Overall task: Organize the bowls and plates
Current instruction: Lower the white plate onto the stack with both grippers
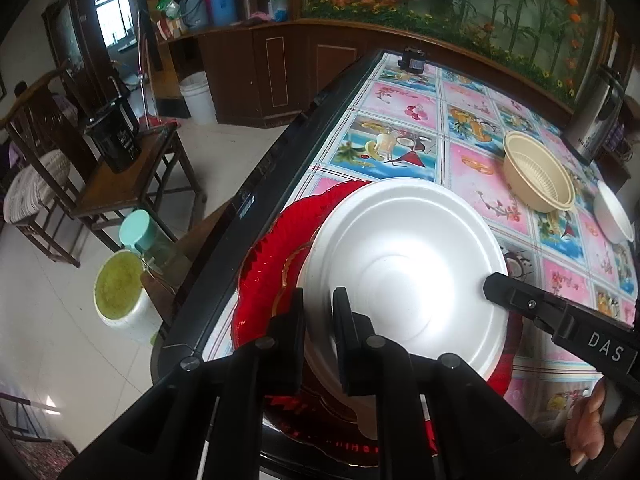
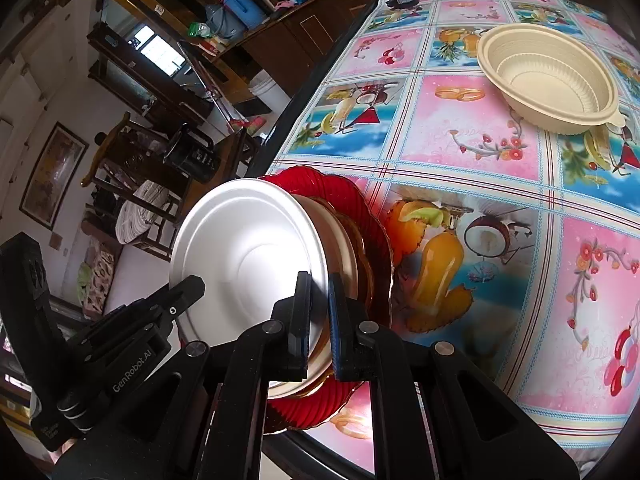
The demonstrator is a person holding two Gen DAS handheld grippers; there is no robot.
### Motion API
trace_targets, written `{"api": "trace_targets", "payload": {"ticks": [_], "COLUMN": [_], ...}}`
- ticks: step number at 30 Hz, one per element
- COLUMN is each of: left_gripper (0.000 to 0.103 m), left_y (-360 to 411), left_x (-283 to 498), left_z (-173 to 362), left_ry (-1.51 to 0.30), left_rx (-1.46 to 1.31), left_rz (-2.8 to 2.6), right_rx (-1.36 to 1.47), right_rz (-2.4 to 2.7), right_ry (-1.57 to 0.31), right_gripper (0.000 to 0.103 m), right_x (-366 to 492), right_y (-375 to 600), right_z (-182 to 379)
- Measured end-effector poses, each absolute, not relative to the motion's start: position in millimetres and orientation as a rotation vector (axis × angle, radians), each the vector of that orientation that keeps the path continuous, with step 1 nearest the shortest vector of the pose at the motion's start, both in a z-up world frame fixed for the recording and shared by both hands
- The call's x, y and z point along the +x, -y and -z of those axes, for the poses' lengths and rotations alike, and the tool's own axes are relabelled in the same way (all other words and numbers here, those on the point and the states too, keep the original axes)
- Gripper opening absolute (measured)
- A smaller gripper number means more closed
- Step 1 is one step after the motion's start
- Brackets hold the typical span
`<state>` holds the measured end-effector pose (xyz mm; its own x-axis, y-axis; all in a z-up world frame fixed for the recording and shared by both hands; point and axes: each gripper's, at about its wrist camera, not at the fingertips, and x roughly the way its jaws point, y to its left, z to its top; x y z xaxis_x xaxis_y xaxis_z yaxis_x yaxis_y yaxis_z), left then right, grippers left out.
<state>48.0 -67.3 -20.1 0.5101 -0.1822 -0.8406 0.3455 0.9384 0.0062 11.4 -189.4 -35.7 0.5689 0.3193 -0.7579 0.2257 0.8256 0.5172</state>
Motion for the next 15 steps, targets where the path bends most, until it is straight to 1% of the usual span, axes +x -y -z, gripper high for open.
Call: {"api": "trace_targets", "payload": {"ticks": [15], "left_gripper": [0.015], "left_y": [70.3], "left_x": [43.0], "left_z": [19.3], "left_ry": [-0.941], "left_rx": [0.252], "left_rz": [0.295], "right_rx": [0.579], "right_rz": [-0.052], "right_ry": [-0.987], "right_gripper": [0.008], "right_x": [16.1], "right_y": [185.4], "right_z": [37.0]}}
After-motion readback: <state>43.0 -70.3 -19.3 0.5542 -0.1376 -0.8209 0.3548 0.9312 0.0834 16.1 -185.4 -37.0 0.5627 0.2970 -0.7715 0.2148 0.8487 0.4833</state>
